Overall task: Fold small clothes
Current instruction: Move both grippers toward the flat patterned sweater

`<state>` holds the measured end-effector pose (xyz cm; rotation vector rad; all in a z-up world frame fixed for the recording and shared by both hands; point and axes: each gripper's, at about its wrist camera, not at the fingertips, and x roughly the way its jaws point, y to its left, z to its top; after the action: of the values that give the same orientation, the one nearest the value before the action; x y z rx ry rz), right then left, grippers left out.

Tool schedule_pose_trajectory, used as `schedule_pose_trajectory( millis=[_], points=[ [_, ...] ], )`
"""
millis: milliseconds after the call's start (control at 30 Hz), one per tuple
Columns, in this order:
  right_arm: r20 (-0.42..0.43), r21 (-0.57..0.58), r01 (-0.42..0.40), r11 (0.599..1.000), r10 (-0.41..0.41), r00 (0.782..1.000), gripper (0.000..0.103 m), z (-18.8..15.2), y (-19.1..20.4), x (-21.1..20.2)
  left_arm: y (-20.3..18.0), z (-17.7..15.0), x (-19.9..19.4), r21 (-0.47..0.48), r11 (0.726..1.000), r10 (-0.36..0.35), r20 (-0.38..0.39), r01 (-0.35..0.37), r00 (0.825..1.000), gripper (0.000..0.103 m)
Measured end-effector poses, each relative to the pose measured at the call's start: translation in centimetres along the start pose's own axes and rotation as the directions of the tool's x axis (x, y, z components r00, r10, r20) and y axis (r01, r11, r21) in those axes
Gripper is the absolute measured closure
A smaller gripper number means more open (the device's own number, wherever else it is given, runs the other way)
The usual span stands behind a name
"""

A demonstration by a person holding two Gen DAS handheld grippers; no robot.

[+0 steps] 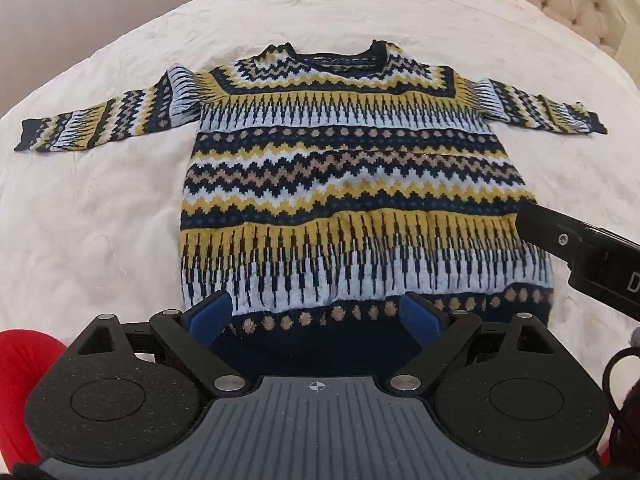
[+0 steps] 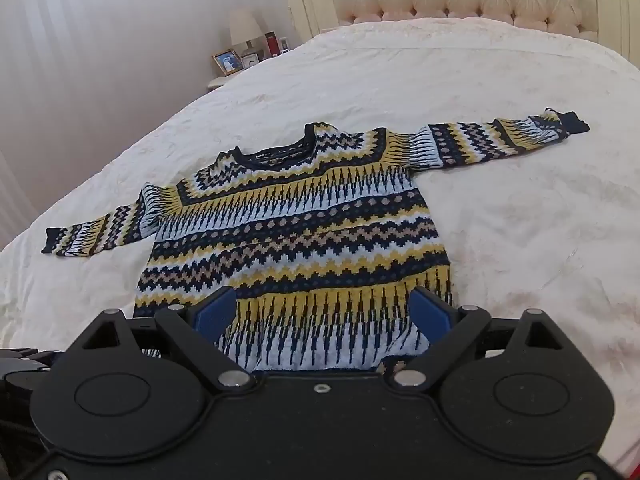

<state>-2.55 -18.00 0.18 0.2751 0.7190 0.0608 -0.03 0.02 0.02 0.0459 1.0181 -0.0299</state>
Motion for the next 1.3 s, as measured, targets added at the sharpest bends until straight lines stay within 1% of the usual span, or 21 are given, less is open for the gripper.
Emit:
schedule_pose_trajectory(
  millis=[267, 333, 800, 967, 1300],
  points=[
    [-0.001, 0.005, -0.004, 1.000, 0.004, 1.000, 0.009, 0.1, -0.2, -0.2, -0.2, -0.7, 0.2, 0.004, 1.000, 0.007, 0.003, -0.007, 1.000, 0.012],
    [-0.001, 0.002, -0.005, 1.000, 0.005, 1.000, 0.009, -0.1, 0.0, 0.1, 0.0, -0.3, 0.4, 0.001, 1.000, 0.000, -0.010, 0.000, 1.000, 0.012],
    [-0.011, 0.010, -0.018, 1.000, 0.018, 1.000, 0.009, 0.0, 0.1, 0.6, 0.1, -0.2, 0.5, -0.001, 1.000, -0.002, -0.017, 0.002, 1.000, 0.012],
    [-0.015, 0.010, -0.020, 1.000, 0.020, 1.000, 0.009, -0.1, 0.4, 0.9, 0.1, -0.7, 1.4, -0.009, 1.000, -0.001, -0.026, 0.001, 1.000, 0.012],
    [-0.029, 0.003, -0.035, 0.999, 0.035, 0.999, 0.009, 0.3, 0.6, 1.7, 0.3, 0.1, 1.4, -0.023, 1.000, -0.007, -0.042, 0.006, 0.999, 0.012]
  ],
)
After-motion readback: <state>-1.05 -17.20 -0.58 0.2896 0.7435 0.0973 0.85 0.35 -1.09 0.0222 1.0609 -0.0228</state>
